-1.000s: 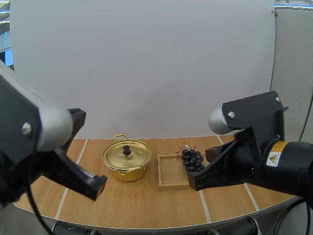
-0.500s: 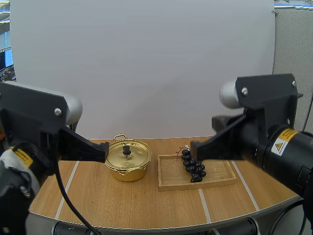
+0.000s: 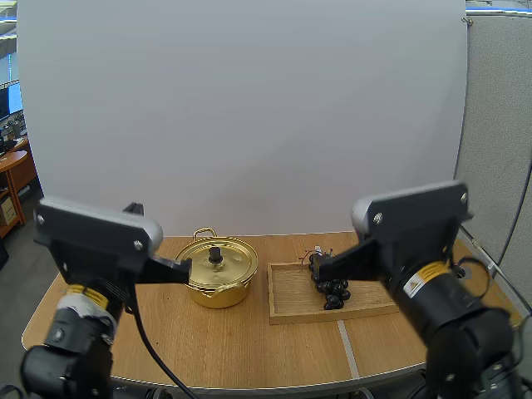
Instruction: Open the pot, put the pineapple inside, and close it
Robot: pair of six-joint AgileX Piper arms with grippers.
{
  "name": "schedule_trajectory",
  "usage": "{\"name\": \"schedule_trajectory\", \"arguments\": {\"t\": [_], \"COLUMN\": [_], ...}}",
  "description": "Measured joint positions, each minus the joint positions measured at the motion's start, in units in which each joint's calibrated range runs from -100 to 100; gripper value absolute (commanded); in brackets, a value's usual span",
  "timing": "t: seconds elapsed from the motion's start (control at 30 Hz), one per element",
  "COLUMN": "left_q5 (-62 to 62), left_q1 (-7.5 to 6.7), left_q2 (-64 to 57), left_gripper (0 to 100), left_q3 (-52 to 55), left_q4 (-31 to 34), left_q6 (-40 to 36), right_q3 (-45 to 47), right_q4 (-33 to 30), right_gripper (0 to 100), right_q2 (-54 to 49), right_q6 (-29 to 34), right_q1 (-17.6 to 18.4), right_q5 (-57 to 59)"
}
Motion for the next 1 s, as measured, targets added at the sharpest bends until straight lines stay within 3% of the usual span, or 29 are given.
{"name": "schedule_trajectory", "arguments": {"t": [0.2,0.47,0.67,0.83,1.0], "left_q5": [-3.01,2.91,16.50,19.55,19.94], "left_q1": [0.00,0.00,0.00,0.00,0.00], "left_q2": [0.00,0.00,0.00,0.00,0.00], "left_gripper": [0,0,0,0,0], "left_q3": [8.41,9.06,9.06,9.17,9.17], "left_q4": [0.00,0.09,0.09,0.09,0.09], "left_q6": [-0.02,-4.87,-6.19,-6.40,-6.50], "right_q3": [7.32,12.84,12.94,13.14,13.14], "right_q4": [0.00,0.00,0.00,0.53,0.89], "right_gripper": [0,0,0,0,0], "right_q2": [-0.11,-0.12,-0.20,-0.20,-0.20], "right_q6": [0.00,0.00,0.00,0.00,0.00], "right_q1": [0.00,0.00,0.00,0.00,0.00], "right_q5": [-8.14,-9.01,-0.47,9.70,10.96]}}
